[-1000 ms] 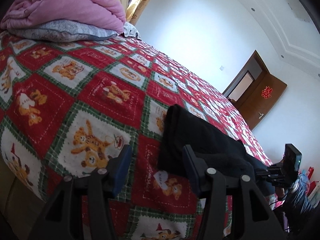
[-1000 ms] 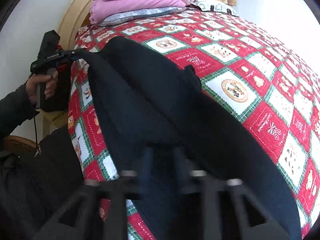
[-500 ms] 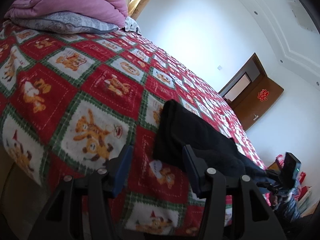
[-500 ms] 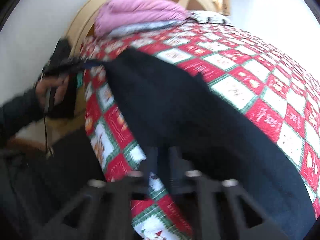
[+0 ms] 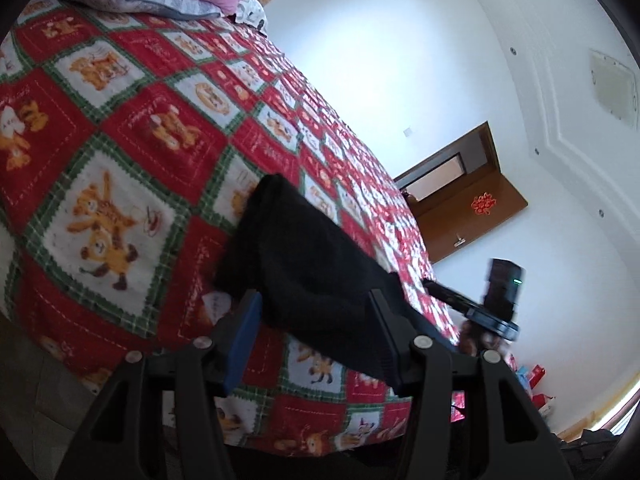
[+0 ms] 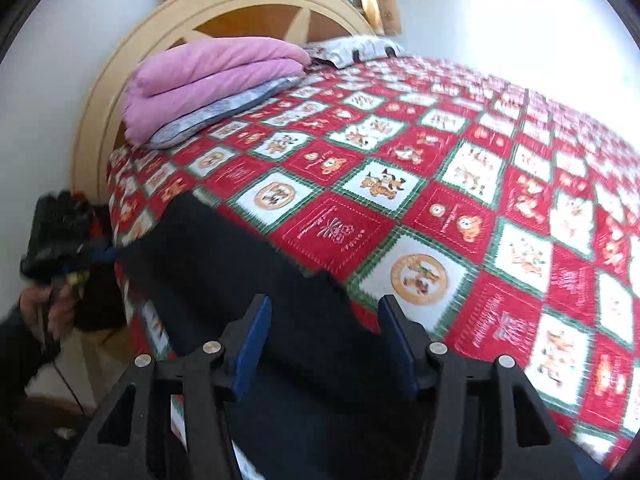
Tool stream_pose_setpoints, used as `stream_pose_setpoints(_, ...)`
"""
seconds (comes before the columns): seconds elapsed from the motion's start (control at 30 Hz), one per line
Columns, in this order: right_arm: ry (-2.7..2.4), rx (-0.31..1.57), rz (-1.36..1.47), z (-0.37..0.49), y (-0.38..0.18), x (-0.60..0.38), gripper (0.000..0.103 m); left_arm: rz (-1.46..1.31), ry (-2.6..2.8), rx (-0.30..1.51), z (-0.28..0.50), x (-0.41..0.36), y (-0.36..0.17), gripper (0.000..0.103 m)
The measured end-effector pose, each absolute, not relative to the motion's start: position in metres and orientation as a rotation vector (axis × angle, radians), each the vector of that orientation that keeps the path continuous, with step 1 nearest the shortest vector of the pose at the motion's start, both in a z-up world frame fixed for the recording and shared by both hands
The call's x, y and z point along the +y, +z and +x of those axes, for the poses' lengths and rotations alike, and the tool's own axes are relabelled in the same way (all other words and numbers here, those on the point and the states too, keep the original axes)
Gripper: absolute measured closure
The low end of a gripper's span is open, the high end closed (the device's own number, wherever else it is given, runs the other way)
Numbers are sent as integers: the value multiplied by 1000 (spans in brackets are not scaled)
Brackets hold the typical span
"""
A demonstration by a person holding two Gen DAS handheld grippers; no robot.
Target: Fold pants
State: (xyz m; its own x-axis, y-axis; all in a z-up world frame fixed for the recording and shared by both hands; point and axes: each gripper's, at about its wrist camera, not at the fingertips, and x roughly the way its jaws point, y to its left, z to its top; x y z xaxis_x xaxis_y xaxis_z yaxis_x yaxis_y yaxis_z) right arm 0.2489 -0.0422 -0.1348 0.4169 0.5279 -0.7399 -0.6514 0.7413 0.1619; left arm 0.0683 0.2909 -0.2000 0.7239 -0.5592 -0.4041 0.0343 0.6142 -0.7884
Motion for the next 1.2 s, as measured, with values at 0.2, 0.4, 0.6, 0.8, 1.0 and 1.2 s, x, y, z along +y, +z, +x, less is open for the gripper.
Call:
stream_pose_setpoints(0.2,789,1032,-55,287,-167,-26,89,-891,-333,729,73,298,-216,35)
stream_pose_setpoints(0.4,814,958,-14,286,-151,-24,100,-763,-368,757,85,269,-215,76)
stream_pose_setpoints(0.6,705,919,66,306,-144,-43,100,-610,-316,692,100,256,-196,91)
stream_pose_setpoints(0.8,649,888,126,311,-161,-54,100,-546,-286,639,109,265,-183,92)
stream_pose_setpoints(1.0,602,919,145,314,-166,-69,97,-598,-248,680,122,282,-213,92)
stream_pose_setpoints(1.2,510,906,82,264,-154,-126,54,-638,-279,662,106,288,-211,92)
